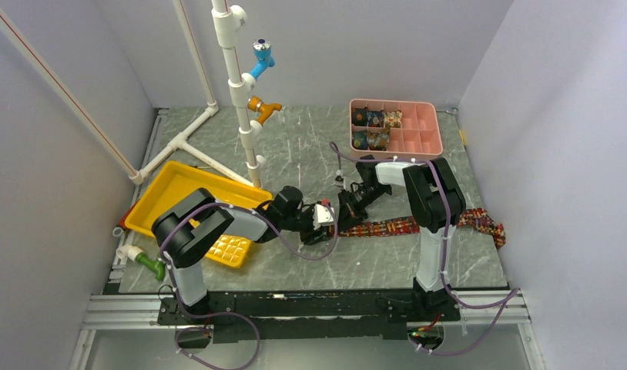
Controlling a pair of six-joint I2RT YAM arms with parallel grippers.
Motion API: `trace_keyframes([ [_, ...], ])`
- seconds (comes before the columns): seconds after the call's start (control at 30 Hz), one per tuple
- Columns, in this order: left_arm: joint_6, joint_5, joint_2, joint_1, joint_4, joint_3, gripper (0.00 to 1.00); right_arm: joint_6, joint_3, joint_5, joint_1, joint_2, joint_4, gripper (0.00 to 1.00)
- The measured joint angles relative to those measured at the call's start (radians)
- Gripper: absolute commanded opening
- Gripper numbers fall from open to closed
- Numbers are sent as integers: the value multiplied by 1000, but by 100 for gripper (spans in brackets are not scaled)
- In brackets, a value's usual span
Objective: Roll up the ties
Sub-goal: Roll the tie at the center of the board.
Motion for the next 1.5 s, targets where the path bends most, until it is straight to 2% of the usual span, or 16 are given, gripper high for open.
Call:
trace_keyframes([
  [0.1, 0, 4, -14, 17, 14, -27, 46, 0, 0, 0, 0, 0, 0, 0],
  [0.23, -6, 8, -14, 23, 39, -37, 51, 0, 0, 0, 0, 0, 0, 0],
  [0.3, -8, 7, -14, 23, 38, -37, 49, 0, 0, 0, 0, 0, 0, 0],
  [0.4, -2, 9, -15, 27, 35, -37, 40, -1, 0, 0, 0, 0, -1, 17],
  [0.47, 4, 12, -15, 32, 30, -37, 37, -2, 3, -1, 1, 0, -6, 28],
  [0.57, 5, 21, -16, 44, 24, -37, 36, -10, 8, -14, 5, -10, -15, 31],
  [0.7, 8, 29, -18, 47, 23, -40, 36, -34, 3, 8, 9, -32, -20, 24],
  [0.77, 10, 29, -21, 47, 23, -43, 38, -47, 0, 19, 8, -35, -21, 12],
  [0.83, 14, 31, -23, 47, 23, -45, 40, -55, -2, 32, 6, -35, -21, 6],
  [0.9, 20, 34, -23, 47, 22, -45, 40, -55, -2, 37, 5, -33, -21, 6],
  [0.97, 26, 36, -24, 48, 18, -46, 38, -55, -2, 38, 4, -31, -21, 21],
  [1.03, 32, 37, -27, 48, 17, -49, 38, -53, -2, 35, 3, -31, -24, 31],
  [1.13, 45, 39, -34, 49, 15, -56, 37, -53, -2, 16, 2, -37, -37, 35],
  [1.3, 49, 42, -35, 49, 12, -56, 37, -58, -2, 31, -9, -51, -47, 30],
  [1.4, 49, 43, -35, 49, 11, -56, 37, -59, -2, 37, -18, -51, -50, 24],
  [1.5, 49, 43, -35, 49, 10, -56, 40, -65, -3, 48, -21, -51, -49, 7],
])
